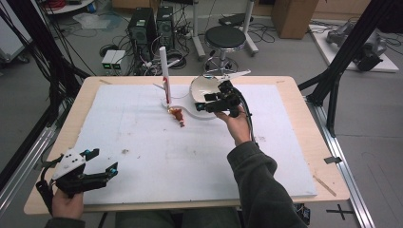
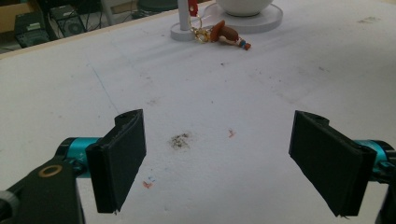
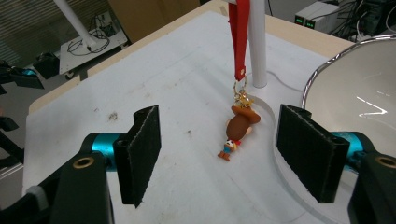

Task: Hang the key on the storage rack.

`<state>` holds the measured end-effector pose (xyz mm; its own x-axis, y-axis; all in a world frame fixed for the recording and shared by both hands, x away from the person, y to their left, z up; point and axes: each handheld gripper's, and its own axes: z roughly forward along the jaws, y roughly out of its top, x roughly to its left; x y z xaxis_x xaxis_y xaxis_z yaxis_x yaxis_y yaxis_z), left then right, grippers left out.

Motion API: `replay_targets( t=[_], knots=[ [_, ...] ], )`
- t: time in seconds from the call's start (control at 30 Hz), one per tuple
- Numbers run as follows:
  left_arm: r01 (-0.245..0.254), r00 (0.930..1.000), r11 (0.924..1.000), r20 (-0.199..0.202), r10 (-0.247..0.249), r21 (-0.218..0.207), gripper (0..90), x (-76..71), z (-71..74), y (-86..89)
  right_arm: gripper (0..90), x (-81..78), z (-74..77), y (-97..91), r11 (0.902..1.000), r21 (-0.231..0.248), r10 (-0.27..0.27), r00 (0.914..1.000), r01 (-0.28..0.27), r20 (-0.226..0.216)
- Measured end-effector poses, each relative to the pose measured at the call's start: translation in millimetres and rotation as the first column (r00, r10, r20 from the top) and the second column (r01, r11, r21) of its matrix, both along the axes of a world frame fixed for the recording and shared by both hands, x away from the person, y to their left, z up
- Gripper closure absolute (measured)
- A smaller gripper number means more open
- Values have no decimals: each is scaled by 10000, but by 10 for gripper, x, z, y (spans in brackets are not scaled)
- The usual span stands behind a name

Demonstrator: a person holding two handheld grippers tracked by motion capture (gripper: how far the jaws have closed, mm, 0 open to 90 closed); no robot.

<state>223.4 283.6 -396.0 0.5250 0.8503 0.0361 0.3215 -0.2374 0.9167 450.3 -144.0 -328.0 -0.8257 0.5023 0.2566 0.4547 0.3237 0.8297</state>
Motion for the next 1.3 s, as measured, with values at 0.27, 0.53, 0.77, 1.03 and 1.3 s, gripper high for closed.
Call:
replay_targets(
  t=[0.27,0.53,0.77,1.03,1.3],
  knots=[
    [-21,10000,10000,-5,21,6,193,1,0,-2,237,-61,-12,-84,10000,-73,-8,10000,8,19],
    [-12,10000,10000,-17,12,43,193,4,-1,0,201,-130,10,-125,10000,-42,53,9998,-52,216],
    [27,10000,10000,-33,-26,46,193,5,-3,-5,171,-200,8,-162,10000,-29,49,9995,-48,315],
    [-2,10000,10000,-43,2,8,193,9,-5,-10,150,-258,-36,-219,10000,-27,14,9994,-13,339],
    [15,10000,10000,-52,-15,2,193,10,-3,-13,120,-323,-71,-269,9997,-232,-116,9990,127,437]
  ],
)
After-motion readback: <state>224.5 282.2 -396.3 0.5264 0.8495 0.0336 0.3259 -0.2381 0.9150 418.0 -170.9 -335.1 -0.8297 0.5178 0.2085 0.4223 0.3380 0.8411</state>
